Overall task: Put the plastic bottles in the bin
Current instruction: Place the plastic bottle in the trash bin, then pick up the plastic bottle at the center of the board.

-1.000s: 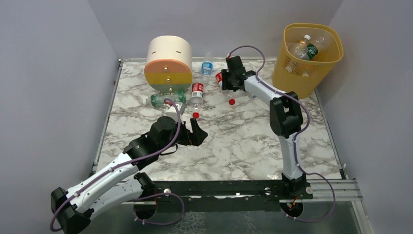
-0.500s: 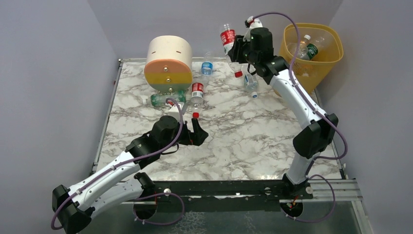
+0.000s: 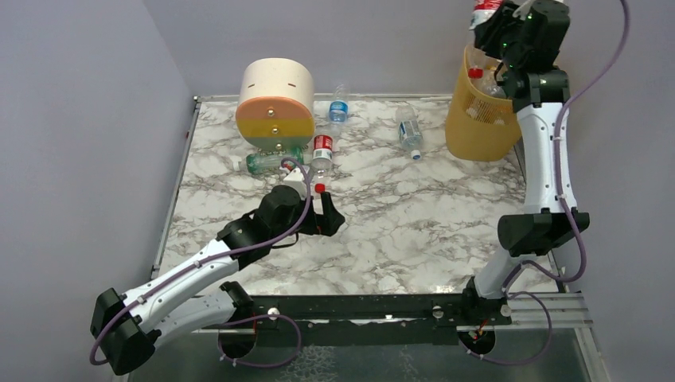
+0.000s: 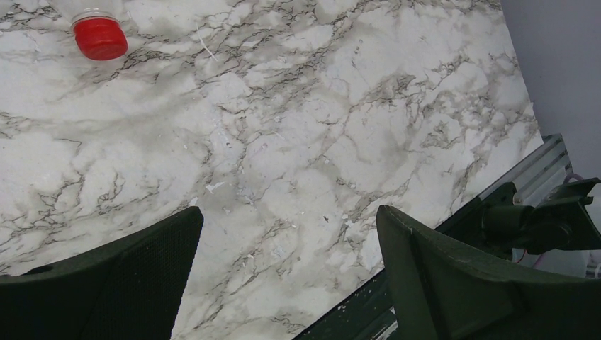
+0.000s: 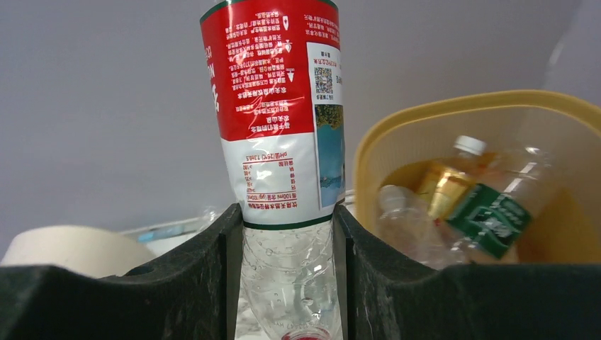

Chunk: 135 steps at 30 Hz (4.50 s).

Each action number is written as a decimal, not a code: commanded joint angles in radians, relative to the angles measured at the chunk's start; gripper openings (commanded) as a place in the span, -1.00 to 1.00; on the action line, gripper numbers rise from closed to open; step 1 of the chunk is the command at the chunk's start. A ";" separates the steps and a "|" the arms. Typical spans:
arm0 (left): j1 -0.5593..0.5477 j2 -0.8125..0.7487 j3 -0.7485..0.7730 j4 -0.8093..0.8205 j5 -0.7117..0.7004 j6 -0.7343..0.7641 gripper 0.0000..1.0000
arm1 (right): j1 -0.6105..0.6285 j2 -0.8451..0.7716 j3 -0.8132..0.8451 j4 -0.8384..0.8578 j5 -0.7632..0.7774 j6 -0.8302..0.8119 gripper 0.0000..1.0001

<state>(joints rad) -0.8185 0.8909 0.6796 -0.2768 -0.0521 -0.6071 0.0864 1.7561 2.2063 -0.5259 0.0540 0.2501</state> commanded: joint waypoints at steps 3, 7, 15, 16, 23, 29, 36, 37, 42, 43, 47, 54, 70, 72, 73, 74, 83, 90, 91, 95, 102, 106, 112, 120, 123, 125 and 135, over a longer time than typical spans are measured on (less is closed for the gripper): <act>0.001 0.018 0.041 0.047 0.026 0.017 0.98 | -0.193 -0.027 -0.005 -0.031 -0.049 0.097 -0.21; 0.001 0.025 0.044 0.052 0.025 0.023 0.98 | -0.285 -0.005 -0.010 -0.015 -0.055 0.156 -0.21; 0.001 0.053 0.046 0.082 0.036 0.031 0.98 | -0.351 0.119 0.091 -0.056 -0.043 0.208 -0.20; 0.001 0.057 0.049 0.085 0.037 0.033 0.98 | -0.356 0.139 0.102 -0.062 -0.050 0.214 -0.20; 0.002 0.082 0.064 0.090 0.038 0.044 0.98 | -0.367 0.200 0.117 -0.058 -0.073 0.243 -0.08; 0.001 0.083 0.064 0.088 0.036 0.045 0.98 | -0.367 0.214 0.111 -0.056 -0.087 0.252 0.59; 0.001 0.077 0.063 0.087 0.033 0.044 0.98 | -0.367 0.155 0.050 -0.038 -0.102 0.250 0.65; 0.001 0.075 0.063 0.086 0.031 0.043 0.98 | -0.367 0.134 0.030 -0.033 -0.109 0.251 0.65; 0.002 0.079 0.072 0.065 0.008 0.043 0.98 | -0.366 0.005 -0.121 0.037 -0.196 0.268 0.66; 0.001 0.081 0.075 0.062 0.004 0.043 0.98 | -0.365 -0.015 -0.143 0.042 -0.221 0.271 0.66; 0.001 0.099 0.093 0.058 0.002 0.054 0.98 | -0.331 -0.101 -0.226 0.031 -0.276 0.247 0.67; 0.001 0.118 0.136 0.028 -0.011 0.077 0.98 | -0.234 -0.298 -0.477 0.061 -0.260 0.209 0.70; 0.003 0.095 0.132 0.023 -0.025 0.071 0.98 | 0.252 -0.333 -0.740 0.101 0.152 0.030 0.70; 0.003 0.082 0.131 0.012 -0.031 0.068 0.98 | 0.278 -0.295 -0.756 0.126 0.176 0.017 0.71; 0.004 0.077 0.129 0.008 -0.032 0.065 0.98 | 0.280 -0.269 -0.756 0.136 0.179 0.013 0.71; 0.004 0.068 0.127 0.006 -0.032 0.061 0.98 | 0.281 -0.237 -0.749 0.139 0.186 0.004 0.71; 0.003 0.014 0.111 -0.030 -0.035 0.034 0.98 | 0.279 0.160 -0.468 0.023 0.284 -0.089 0.76; 0.003 0.000 0.114 -0.046 -0.039 0.026 0.98 | 0.268 0.352 -0.335 -0.004 0.294 -0.102 0.81; 0.002 -0.002 0.113 -0.048 -0.038 0.025 0.98 | 0.261 0.369 -0.325 -0.006 0.289 -0.101 0.81; 0.003 -0.007 0.114 -0.054 -0.042 0.026 0.98 | 0.235 0.404 -0.310 -0.011 0.278 -0.095 0.82; 0.004 -0.001 0.113 -0.054 -0.046 0.029 0.98 | 0.187 0.432 -0.343 0.011 0.227 -0.090 0.82; 0.003 0.007 0.112 -0.048 -0.042 0.030 0.98 | 0.171 0.447 -0.376 0.046 0.137 -0.085 0.83; 0.003 0.012 0.117 -0.045 -0.040 0.033 0.98 | 0.161 0.484 -0.392 0.076 0.065 -0.070 0.83; 0.004 0.004 0.114 -0.046 -0.039 0.031 0.98 | 0.160 0.472 -0.431 0.109 0.046 -0.059 0.42; 0.003 0.006 0.112 -0.047 -0.040 0.030 0.98 | 0.161 0.437 -0.455 0.119 0.053 -0.064 0.20; 0.004 0.009 0.111 -0.043 -0.039 0.028 0.98 | 0.162 0.405 -0.461 0.109 0.048 -0.068 0.13; 0.003 0.016 0.104 -0.025 -0.030 0.032 0.98 | 0.219 0.048 -0.572 0.142 0.033 -0.100 0.07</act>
<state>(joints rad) -0.8181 0.9077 0.7872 -0.3370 -0.0746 -0.5762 0.2722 2.0048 1.6474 -0.4385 0.1101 0.1719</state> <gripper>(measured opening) 0.989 0.637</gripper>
